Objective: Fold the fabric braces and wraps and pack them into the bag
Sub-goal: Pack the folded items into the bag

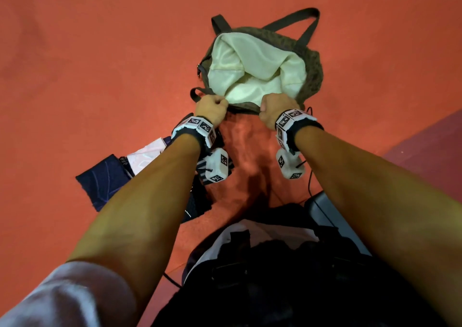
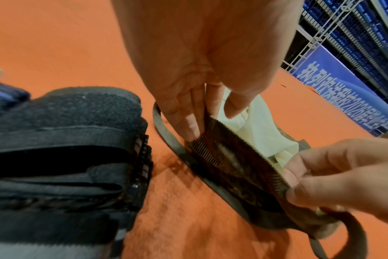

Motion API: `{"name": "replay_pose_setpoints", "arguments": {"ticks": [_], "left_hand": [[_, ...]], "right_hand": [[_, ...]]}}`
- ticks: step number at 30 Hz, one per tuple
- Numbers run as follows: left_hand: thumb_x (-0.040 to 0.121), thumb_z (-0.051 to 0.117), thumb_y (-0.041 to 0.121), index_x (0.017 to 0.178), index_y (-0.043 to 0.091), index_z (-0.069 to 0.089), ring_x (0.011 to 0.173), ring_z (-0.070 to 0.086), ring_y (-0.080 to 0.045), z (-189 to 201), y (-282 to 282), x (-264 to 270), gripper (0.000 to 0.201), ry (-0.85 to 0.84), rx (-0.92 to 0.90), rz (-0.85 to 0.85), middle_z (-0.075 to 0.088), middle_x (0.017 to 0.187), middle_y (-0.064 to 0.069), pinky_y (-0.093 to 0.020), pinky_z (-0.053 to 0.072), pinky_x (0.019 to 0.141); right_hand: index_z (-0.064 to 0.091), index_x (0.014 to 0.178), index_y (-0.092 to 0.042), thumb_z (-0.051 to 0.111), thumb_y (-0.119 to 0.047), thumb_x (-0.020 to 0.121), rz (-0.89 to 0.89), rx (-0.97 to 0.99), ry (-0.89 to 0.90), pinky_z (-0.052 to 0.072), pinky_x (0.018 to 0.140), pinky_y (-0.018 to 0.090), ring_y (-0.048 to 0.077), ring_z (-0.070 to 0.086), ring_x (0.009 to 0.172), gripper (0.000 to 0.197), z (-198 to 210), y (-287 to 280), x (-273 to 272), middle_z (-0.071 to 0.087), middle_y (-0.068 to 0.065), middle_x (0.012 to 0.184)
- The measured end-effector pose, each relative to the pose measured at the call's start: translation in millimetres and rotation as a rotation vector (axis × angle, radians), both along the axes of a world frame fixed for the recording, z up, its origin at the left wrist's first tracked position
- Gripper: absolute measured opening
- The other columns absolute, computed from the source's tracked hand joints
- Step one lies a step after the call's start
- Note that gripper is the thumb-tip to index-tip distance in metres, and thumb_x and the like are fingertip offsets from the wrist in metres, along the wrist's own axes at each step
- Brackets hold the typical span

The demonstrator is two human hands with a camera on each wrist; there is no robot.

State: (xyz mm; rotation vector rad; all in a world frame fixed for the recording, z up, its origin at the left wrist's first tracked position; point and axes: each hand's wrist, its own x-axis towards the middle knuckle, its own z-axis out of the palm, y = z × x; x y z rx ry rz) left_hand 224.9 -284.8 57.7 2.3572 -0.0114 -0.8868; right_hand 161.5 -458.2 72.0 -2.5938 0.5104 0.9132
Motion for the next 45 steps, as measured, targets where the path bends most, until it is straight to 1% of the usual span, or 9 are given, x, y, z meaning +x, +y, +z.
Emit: {"name": "replay_pose_setpoints", "arguments": {"ticks": [7,13,19,22,26,28,33,42,45], "left_hand": [[0.098,0.053,0.027,0.131,0.016,0.064,0.118,0.06,-0.022,11,7,-9,0.037,0.0,-0.049,0.02,0.066,0.127,-0.003,-0.025,0.044,0.097],[0.09,0.068,0.025,0.116,0.017,0.07,0.089,0.062,-0.014,9,16,-37,0.027,-0.062,-0.053,-0.01,0.068,0.097,0.005,-0.024,0.048,0.086],[0.081,0.067,0.004,0.098,0.018,0.068,0.059,0.05,-0.009,16,56,-72,0.022,-0.078,-0.012,0.024,0.059,0.074,0.009,-0.014,0.038,0.054],[0.077,0.06,-0.001,0.095,0.024,0.068,0.07,0.059,-0.016,15,80,-90,0.033,-0.04,-0.08,0.077,0.065,0.086,0.004,-0.021,0.046,0.066],[0.077,0.057,-0.009,0.117,0.025,0.071,0.11,0.059,-0.017,20,104,-109,0.054,-0.025,-0.147,0.103,0.062,0.118,-0.002,-0.023,0.045,0.098],[0.079,0.052,-0.012,0.124,0.02,0.068,0.113,0.055,-0.014,23,113,-117,0.057,-0.025,-0.151,0.085,0.06,0.125,-0.006,-0.014,0.038,0.098],[0.084,0.052,-0.011,0.129,0.013,0.066,0.113,0.054,-0.015,30,126,-127,0.053,-0.047,-0.204,0.088,0.061,0.124,-0.008,-0.01,0.035,0.097],[0.082,0.059,0.003,0.141,0.023,0.055,0.125,0.054,-0.024,17,132,-129,0.062,-0.002,-0.23,0.012,0.054,0.137,-0.008,-0.031,0.04,0.111],[0.085,0.063,0.007,0.141,0.022,0.055,0.124,0.053,-0.026,9,136,-128,0.058,-0.031,-0.204,-0.032,0.051,0.13,-0.012,-0.025,0.038,0.107]], "right_hand": [[0.068,0.094,-0.008,0.057,-0.021,0.084,0.013,0.111,0.098,0.047,0.063,0.029,0.029,0.06,0.072,0.019,5,37,-23,0.064,0.011,0.091],[0.064,0.082,-0.012,0.06,-0.023,0.074,0.005,0.313,0.22,0.046,0.056,0.029,0.028,0.064,0.077,0.014,6,75,-50,0.066,0.006,0.081],[0.062,0.079,-0.013,0.068,-0.018,0.078,0.068,0.565,0.301,0.06,0.078,0.034,0.016,0.074,0.073,0.008,10,118,-70,0.072,0.002,0.069],[0.061,0.082,-0.013,0.067,-0.014,0.083,0.114,0.654,0.354,0.061,0.076,0.032,0.012,0.074,0.07,0.006,11,136,-77,0.073,0.004,0.073],[0.056,0.084,-0.011,0.055,0.0,0.095,0.13,0.815,0.585,0.057,0.062,0.023,0.011,0.072,0.066,0.016,12,158,-84,0.071,-0.001,0.064],[0.06,0.088,-0.012,0.053,-0.001,0.096,0.115,0.781,0.63,0.056,0.062,0.025,0.02,0.072,0.076,0.014,11,169,-89,0.072,0.007,0.077],[0.065,0.117,-0.008,0.055,-0.02,0.095,0.318,0.252,0.301,0.048,0.081,0.034,0.033,0.062,0.107,0.028,-6,163,-103,0.065,0.014,0.119],[0.058,0.125,-0.006,0.05,-0.011,0.094,0.084,0.097,0.124,0.05,0.092,0.035,0.035,0.058,0.112,0.032,-4,131,-91,0.056,0.017,0.128],[0.057,0.127,-0.014,0.051,-0.012,0.092,-0.041,0.05,0.039,0.05,0.089,0.036,0.038,0.055,0.11,0.035,-1,121,-83,0.041,0.016,0.134]]}}
